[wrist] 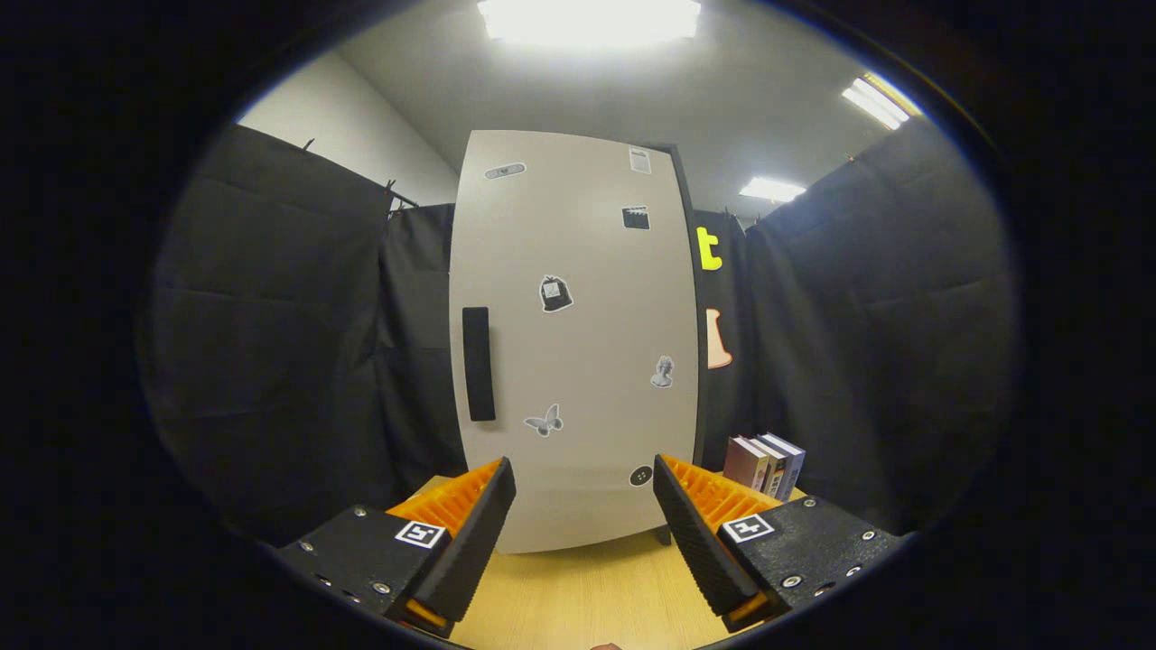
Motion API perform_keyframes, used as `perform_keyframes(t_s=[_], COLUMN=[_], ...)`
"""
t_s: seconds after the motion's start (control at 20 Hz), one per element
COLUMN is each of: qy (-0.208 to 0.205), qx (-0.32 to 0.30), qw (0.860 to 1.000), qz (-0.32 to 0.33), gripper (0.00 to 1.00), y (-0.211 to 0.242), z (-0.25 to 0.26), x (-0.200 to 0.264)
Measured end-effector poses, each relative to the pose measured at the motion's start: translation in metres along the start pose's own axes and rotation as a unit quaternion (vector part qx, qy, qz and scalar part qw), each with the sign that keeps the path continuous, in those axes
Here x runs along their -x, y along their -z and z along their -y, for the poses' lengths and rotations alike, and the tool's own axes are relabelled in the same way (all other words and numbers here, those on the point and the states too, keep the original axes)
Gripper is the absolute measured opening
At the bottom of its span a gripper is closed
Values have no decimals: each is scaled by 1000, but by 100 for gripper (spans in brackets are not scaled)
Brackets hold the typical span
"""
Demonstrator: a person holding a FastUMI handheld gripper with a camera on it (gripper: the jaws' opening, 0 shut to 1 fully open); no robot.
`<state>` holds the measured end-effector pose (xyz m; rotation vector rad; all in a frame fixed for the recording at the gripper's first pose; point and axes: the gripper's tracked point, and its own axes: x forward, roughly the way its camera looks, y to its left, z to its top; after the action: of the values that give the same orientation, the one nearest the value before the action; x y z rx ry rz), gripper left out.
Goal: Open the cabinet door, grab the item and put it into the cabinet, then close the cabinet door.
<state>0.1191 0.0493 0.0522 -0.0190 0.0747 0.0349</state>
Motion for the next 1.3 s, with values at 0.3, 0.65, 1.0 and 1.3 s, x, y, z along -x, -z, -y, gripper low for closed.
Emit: perform_keyframes(t_s=[0.3, 0.65, 1.0, 1.3], qy=[7, -1, -3, -2], qx=[20, -1, -11, -6], qw=[1000, 1000, 1000, 1000], qz=[-16, -22, -24, -27], gripper=[95, 95, 96, 96], y=[32, 42, 42, 43], z=[-6, -24, -31, -31], x=[14, 33, 36, 36])
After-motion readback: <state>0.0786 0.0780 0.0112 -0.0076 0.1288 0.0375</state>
